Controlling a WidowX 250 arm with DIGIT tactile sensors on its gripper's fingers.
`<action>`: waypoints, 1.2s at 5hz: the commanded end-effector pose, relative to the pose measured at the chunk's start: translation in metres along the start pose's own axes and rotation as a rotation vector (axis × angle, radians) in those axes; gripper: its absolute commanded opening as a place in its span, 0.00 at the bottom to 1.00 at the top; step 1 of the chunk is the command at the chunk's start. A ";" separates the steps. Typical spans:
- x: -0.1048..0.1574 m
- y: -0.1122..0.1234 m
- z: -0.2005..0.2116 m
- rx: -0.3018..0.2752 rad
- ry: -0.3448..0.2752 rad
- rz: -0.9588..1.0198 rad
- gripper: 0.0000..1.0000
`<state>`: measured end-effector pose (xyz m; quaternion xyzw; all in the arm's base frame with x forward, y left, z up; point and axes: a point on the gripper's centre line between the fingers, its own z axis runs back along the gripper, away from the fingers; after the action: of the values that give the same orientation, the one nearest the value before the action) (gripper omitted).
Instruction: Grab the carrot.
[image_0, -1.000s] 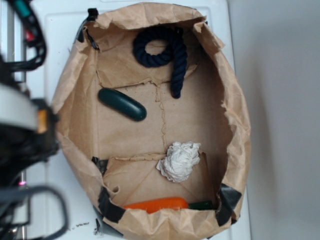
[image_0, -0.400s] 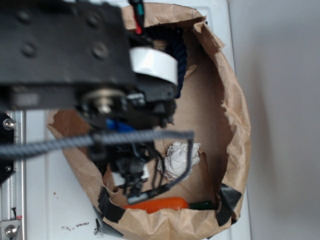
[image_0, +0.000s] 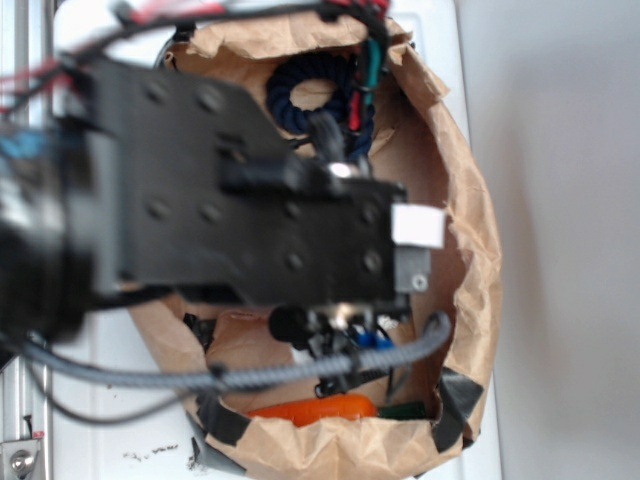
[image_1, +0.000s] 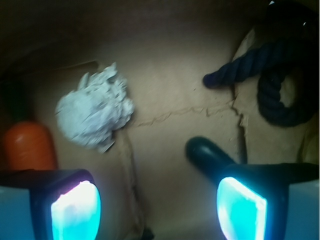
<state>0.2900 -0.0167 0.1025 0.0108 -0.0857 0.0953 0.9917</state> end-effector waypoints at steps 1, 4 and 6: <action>-0.017 -0.035 -0.011 -0.169 0.039 -0.070 1.00; -0.018 -0.042 -0.014 -0.278 0.076 -0.080 1.00; -0.018 -0.042 -0.014 -0.278 0.076 -0.080 1.00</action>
<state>0.2786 -0.0641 0.0720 -0.1218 -0.0412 0.0457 0.9906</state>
